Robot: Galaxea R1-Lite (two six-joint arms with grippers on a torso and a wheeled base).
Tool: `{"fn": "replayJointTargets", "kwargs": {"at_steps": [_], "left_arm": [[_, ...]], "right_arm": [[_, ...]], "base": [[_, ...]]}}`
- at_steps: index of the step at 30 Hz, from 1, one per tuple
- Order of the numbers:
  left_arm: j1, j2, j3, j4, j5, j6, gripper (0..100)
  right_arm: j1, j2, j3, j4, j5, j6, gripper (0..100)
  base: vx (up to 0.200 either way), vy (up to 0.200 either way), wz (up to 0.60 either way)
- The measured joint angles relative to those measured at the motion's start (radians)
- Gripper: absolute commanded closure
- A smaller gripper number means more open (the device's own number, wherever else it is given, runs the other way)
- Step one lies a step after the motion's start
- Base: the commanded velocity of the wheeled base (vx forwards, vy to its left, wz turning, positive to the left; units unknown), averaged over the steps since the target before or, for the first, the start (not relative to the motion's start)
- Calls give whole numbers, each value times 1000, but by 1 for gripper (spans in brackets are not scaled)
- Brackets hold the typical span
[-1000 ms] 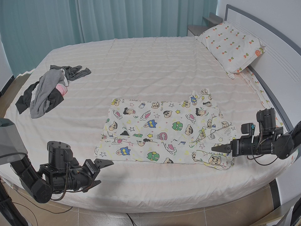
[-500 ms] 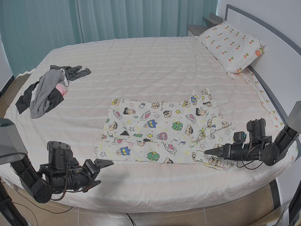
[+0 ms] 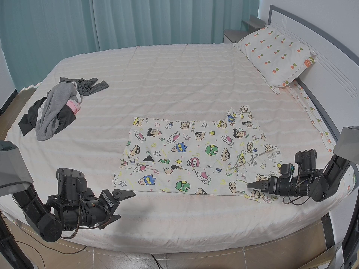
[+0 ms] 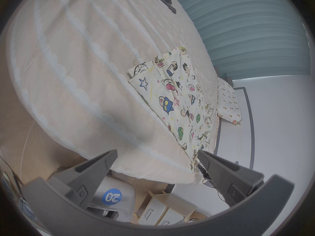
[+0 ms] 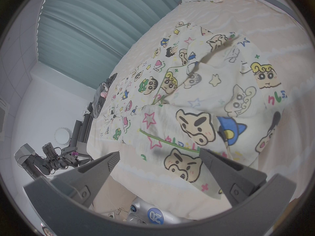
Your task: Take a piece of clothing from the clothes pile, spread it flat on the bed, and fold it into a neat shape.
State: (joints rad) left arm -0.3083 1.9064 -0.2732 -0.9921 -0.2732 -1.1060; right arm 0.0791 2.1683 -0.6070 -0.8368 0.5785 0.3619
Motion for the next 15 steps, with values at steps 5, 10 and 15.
{"fn": "replayJointTargets", "kwargs": {"at_steps": [5, 10, 15], "left_arm": [[0, -2, 0, 0, -3, -1, 0], [-1, -3, 1, 0, -3, -3, 0], [0, -6, 6, 0, -5, -4, 0]], "right_arm": [[-4, -4, 3, -5, 4, 0, 0], [-9, -62, 26, -26, 9, 17, 0], [-54, -137, 66, -44, 31, 13, 0]], "base": [[0, 0, 0], [0, 0, 0], [0, 0, 0]]}}
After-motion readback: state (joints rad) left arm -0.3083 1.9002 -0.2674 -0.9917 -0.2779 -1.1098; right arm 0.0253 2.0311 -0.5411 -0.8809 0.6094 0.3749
